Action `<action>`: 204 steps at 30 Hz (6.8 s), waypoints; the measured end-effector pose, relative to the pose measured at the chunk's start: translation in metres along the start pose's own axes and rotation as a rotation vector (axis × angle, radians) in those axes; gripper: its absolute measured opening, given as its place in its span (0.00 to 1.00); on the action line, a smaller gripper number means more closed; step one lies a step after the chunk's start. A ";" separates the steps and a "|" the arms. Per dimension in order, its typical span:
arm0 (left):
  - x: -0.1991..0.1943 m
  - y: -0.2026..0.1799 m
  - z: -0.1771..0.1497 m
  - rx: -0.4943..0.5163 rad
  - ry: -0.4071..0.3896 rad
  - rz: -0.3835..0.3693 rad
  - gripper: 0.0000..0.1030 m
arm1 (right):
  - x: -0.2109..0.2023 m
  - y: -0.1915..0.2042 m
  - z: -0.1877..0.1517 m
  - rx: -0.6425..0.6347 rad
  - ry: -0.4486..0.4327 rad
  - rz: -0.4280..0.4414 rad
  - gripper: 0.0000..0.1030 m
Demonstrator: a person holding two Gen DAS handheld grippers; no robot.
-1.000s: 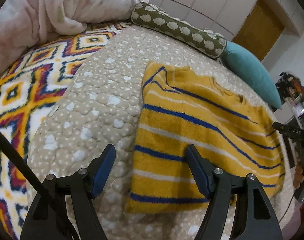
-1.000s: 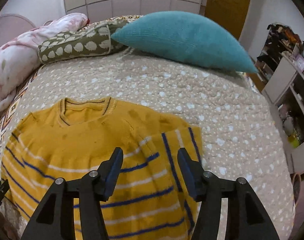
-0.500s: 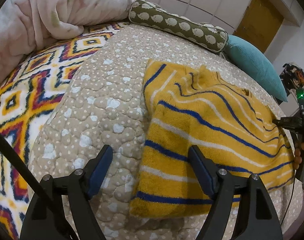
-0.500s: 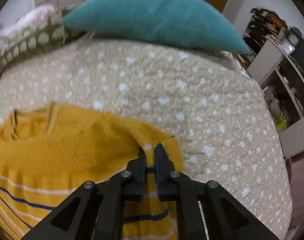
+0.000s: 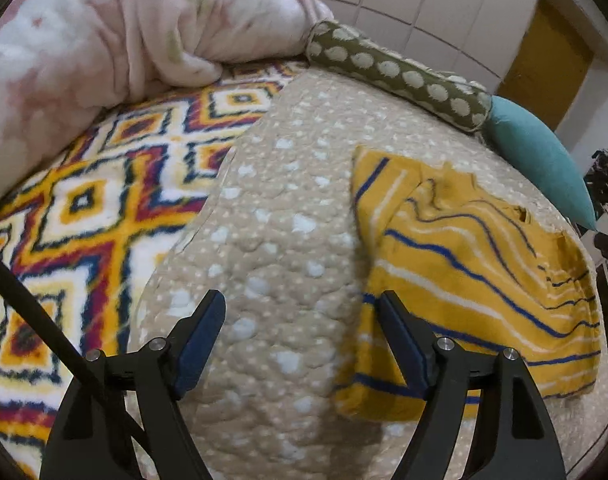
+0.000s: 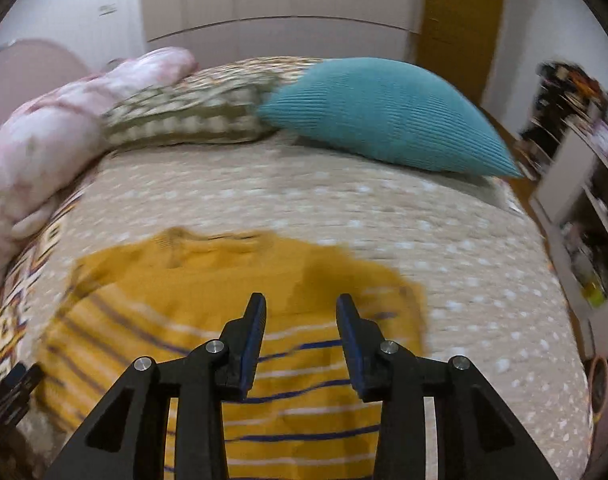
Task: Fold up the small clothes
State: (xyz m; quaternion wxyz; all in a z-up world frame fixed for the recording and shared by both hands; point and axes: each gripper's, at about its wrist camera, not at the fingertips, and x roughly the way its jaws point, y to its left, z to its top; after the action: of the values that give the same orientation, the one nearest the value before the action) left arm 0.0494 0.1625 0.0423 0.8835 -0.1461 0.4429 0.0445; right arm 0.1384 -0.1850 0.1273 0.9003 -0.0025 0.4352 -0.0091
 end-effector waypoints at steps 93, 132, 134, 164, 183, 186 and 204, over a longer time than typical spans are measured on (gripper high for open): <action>-0.028 0.118 0.017 -0.273 -0.085 0.114 0.68 | 0.009 0.294 -0.173 -0.828 -0.135 0.030 0.18; 0.022 -0.273 -0.047 0.435 0.126 -0.282 0.69 | -0.014 -0.152 -0.177 0.418 -0.132 0.417 0.08; 0.022 -0.277 -0.055 0.456 0.098 -0.238 0.69 | -0.011 -0.156 -0.181 0.441 -0.118 0.448 0.08; 0.003 -0.313 -0.057 0.625 -0.079 0.014 0.70 | 0.012 -0.156 -0.122 0.256 -0.102 0.288 0.52; -0.012 -0.297 -0.095 0.661 -0.009 0.057 0.70 | 0.001 -0.122 -0.133 0.125 -0.074 0.237 0.50; -0.020 -0.294 -0.097 0.673 -0.020 0.048 0.70 | 0.002 -0.127 -0.132 0.144 -0.070 0.255 0.52; -0.064 -0.266 -0.070 0.628 -0.189 0.078 0.70 | -0.004 -0.174 -0.126 0.330 -0.150 0.328 0.60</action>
State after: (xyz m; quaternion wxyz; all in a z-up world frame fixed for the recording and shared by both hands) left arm 0.0127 -0.1089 0.1120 0.9203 0.1551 0.3561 -0.0471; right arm 0.0346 -0.3585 0.0547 0.9078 0.2146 0.3543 0.0666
